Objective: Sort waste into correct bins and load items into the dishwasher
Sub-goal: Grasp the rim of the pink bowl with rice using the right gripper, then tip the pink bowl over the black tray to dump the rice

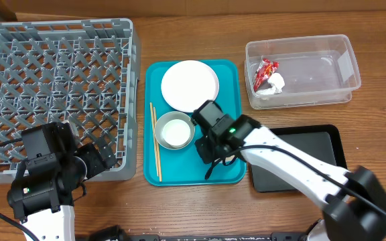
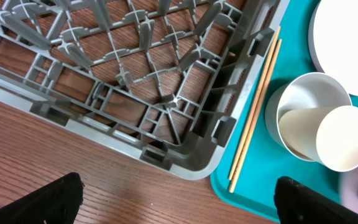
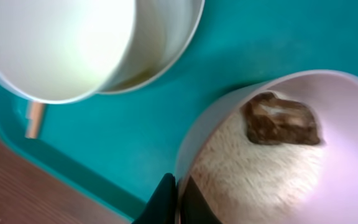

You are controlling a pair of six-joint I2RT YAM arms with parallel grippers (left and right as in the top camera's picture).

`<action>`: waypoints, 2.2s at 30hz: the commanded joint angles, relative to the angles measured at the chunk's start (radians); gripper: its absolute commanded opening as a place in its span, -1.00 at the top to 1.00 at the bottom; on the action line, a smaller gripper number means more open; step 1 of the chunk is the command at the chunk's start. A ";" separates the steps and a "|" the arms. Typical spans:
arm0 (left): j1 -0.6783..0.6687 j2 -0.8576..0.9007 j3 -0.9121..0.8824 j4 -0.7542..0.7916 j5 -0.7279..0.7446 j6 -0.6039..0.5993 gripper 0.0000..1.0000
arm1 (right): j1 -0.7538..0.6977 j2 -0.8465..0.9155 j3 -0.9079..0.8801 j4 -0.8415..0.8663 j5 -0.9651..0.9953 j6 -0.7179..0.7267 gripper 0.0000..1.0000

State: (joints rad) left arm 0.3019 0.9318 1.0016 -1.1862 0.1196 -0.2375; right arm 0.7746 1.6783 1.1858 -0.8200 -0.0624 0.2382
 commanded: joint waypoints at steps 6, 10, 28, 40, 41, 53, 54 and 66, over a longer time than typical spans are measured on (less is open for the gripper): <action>0.005 -0.002 0.022 0.001 0.004 -0.010 -1.00 | -0.203 -0.204 0.064 -0.096 -0.010 0.145 0.92; 0.005 -0.002 0.022 0.002 0.004 -0.010 -1.00 | -0.340 -0.210 0.057 -0.138 -0.202 0.144 0.92; 0.005 -0.002 0.022 0.001 0.004 -0.010 -1.00 | -0.857 -0.210 -0.338 0.087 -0.948 0.039 0.92; 0.005 -0.002 0.022 0.002 0.004 -0.010 -1.00 | -1.181 -0.209 -0.414 0.105 -1.250 -0.033 0.92; 0.005 -0.002 0.022 0.001 0.004 -0.010 -0.99 | -1.196 -0.209 -0.414 0.105 -1.267 -0.033 0.92; 0.005 -0.002 0.022 0.002 0.004 -0.010 -0.99 | -1.315 -0.208 -0.414 0.069 -1.508 0.002 0.92; 0.005 -0.002 0.022 0.001 0.004 -0.010 -1.00 | -1.320 -0.208 -0.414 0.062 -1.508 0.002 0.92; 0.005 -0.002 0.022 0.002 0.004 -0.010 -1.00 | -1.321 -0.208 -0.414 0.055 -1.508 0.027 0.92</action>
State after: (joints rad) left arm 0.3019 0.9318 1.0016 -1.1854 0.1192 -0.2375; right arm -0.5419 1.4784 0.7784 -0.7643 -1.5314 0.2615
